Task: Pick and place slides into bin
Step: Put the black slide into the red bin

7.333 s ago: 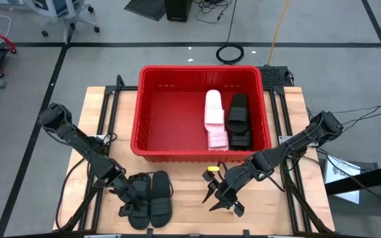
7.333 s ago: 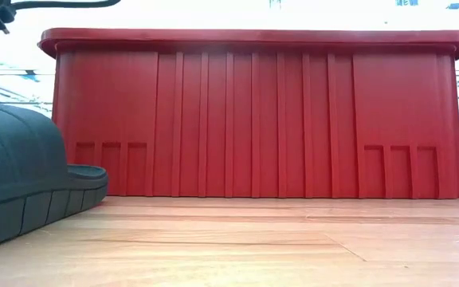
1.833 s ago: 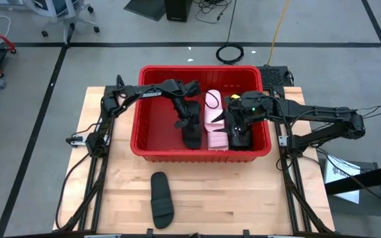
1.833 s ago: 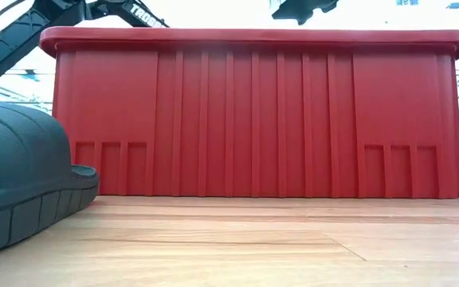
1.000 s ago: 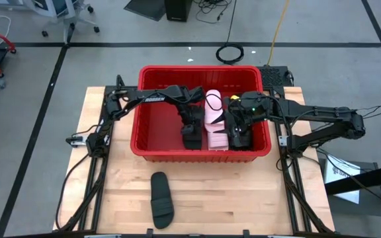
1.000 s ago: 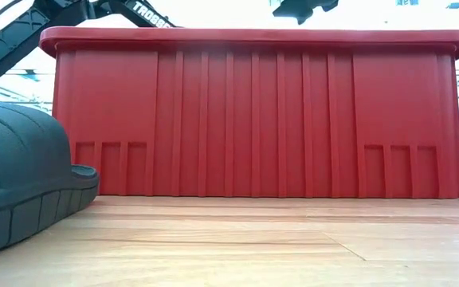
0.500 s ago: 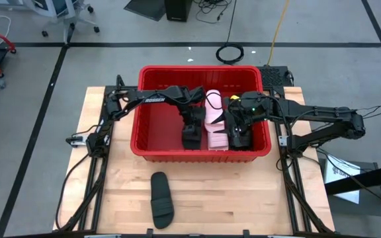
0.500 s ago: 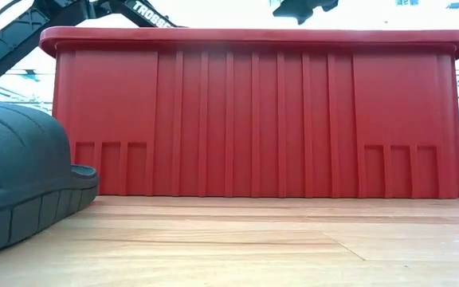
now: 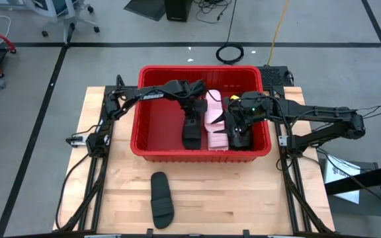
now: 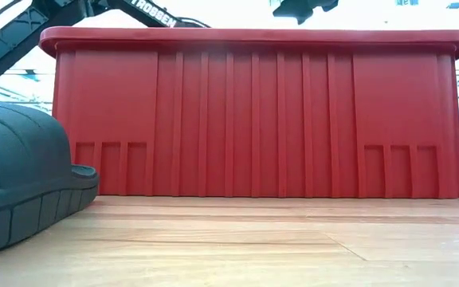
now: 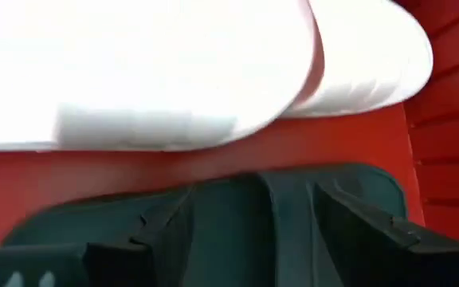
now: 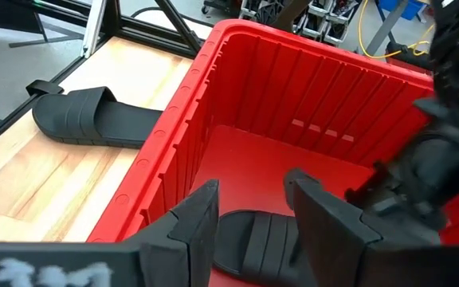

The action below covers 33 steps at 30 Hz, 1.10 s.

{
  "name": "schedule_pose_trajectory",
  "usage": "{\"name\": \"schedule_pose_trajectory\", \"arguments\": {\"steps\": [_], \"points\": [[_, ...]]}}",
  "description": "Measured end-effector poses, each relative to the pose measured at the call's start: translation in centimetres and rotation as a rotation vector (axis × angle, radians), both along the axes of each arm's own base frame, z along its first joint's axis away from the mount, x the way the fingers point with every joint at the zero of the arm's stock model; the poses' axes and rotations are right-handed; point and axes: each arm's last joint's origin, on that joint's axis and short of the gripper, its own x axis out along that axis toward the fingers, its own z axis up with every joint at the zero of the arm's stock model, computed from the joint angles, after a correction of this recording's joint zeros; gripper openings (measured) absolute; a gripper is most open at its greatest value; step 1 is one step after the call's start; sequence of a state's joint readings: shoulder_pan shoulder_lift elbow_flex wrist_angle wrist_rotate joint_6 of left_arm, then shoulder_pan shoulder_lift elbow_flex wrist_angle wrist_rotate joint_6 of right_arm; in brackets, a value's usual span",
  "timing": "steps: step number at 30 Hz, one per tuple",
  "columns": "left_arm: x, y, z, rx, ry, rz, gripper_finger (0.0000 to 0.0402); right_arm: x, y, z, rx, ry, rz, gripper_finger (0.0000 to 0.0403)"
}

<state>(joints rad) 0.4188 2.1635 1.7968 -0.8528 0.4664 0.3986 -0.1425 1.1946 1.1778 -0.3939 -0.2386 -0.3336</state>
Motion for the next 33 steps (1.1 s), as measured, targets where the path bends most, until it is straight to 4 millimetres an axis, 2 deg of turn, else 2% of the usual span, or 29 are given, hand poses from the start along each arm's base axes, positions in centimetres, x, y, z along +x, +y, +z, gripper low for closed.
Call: {"name": "schedule_pose_trajectory", "arguments": {"steps": [9,16,22,30,33], "points": [[0.5,1.3,4.8,0.142,-0.032,0.050,0.0248,0.0,0.0,0.0,0.003,0.001,-0.002,0.0150],[0.0,1.6,7.7,0.308,0.029,0.090,0.0248,0.0,0.0,0.1,-0.002,-0.010,0.001,0.0150],[-1.1,2.3,9.0,0.399,0.124,0.150,0.0248,0.1,0.0,0.2,-0.004,-0.027,0.002,0.0150],[-2.9,3.2,10.3,0.387,0.200,0.192,0.0248,0.1,0.0,0.3,0.034,-0.025,-0.016,0.0150],[-3.9,3.1,12.2,0.410,0.164,0.229,0.0248,0.1,0.0,0.3,0.051,-0.023,-0.023,0.0150]]}}
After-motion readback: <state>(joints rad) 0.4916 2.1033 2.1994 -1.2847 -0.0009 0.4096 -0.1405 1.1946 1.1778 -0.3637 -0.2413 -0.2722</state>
